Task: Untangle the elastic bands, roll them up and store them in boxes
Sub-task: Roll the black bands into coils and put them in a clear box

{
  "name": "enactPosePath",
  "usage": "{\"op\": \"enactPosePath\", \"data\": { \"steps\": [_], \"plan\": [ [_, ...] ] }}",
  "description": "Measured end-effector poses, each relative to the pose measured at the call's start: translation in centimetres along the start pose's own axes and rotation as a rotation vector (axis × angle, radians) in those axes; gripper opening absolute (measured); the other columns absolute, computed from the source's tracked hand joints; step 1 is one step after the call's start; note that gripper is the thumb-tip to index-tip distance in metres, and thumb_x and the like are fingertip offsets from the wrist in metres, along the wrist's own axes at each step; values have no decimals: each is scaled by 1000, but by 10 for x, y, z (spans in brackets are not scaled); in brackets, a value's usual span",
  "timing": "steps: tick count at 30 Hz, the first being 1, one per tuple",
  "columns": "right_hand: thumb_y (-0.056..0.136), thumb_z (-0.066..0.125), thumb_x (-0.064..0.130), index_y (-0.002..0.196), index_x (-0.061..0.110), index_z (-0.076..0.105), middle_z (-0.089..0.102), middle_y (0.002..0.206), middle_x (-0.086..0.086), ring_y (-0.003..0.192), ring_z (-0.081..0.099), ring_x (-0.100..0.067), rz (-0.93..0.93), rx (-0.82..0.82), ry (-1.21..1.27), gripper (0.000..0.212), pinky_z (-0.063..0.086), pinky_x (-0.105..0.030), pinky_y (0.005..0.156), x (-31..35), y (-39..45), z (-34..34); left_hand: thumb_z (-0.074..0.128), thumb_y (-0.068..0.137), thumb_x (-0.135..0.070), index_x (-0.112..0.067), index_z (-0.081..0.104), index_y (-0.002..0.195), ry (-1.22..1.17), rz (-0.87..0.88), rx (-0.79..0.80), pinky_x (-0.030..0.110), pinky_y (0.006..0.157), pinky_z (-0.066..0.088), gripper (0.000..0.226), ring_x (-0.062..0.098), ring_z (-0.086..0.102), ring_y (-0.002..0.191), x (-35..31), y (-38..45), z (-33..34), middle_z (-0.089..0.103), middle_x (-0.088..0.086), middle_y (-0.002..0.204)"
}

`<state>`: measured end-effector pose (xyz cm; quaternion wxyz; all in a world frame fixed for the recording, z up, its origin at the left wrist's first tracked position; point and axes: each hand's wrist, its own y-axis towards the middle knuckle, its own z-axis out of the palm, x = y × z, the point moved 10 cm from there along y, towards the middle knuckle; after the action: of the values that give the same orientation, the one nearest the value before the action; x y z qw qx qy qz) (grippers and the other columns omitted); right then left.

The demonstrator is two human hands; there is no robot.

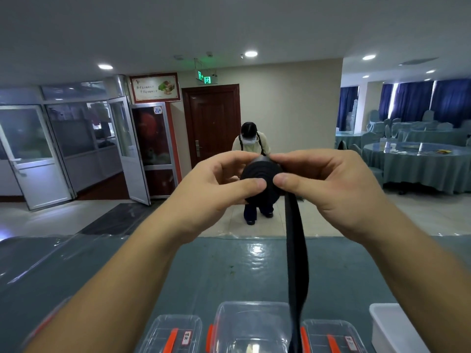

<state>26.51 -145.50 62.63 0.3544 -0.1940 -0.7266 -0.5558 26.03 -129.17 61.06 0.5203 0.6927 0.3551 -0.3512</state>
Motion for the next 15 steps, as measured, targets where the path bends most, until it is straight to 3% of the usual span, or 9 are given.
{"op": "enactPosePath", "data": {
  "steps": [2, 4, 6, 8, 13, 15],
  "plan": [
    [82, 78, 5, 108, 21, 78, 82, 102, 1, 96, 79, -18, -19, 9, -40, 30, 62, -28, 84, 2, -2, 2, 79, 87, -19, -19, 77, 114, 38, 19, -5, 34, 91, 60, 27, 27, 76, 105, -5, 1, -3, 78, 11, 110],
    [78, 80, 15, 108, 19, 78, 82, 101, -2, 94, 79, -25, -35, -60, 0, 30, 64, -33, 81, 1, -2, -2, 77, 85, -19, -20, 78, 110, -65, 35, -49, 38, 94, 60, 25, 28, 76, 107, -3, 1, -4, 79, 11, 110],
    [74, 80, 20, 108, 16, 78, 82, 98, -3, 91, 79, -26, -21, -118, 46, 34, 62, -30, 76, -3, 0, -7, 78, 87, -18, -14, 75, 115, -210, 20, -109, 43, 96, 60, 29, 28, 75, 110, 4, 1, 0, 78, 11, 113],
    [79, 80, 12, 110, 14, 78, 82, 97, -1, 90, 79, -22, 5, -119, 40, 31, 60, -25, 73, -4, 2, -9, 76, 86, -17, -10, 72, 120, -263, 14, -148, 42, 96, 61, 35, 27, 75, 109, 9, -1, 4, 79, 8, 111],
    [83, 81, 8, 109, 23, 80, 82, 99, 8, 96, 78, -11, 21, 6, -164, 29, 61, -28, 87, 1, -1, -5, 78, 90, -14, -20, 75, 117, 99, 34, -15, 35, 97, 57, 28, 21, 75, 107, -2, -1, -2, 79, 5, 110],
    [82, 82, 9, 106, 23, 79, 82, 99, 5, 95, 79, -14, -3, -25, -106, 28, 62, -29, 86, 2, -3, -5, 79, 86, -20, -20, 77, 113, 53, 49, -28, 39, 97, 58, 28, 23, 76, 105, -5, -2, -5, 80, 7, 108]
  ]
}}
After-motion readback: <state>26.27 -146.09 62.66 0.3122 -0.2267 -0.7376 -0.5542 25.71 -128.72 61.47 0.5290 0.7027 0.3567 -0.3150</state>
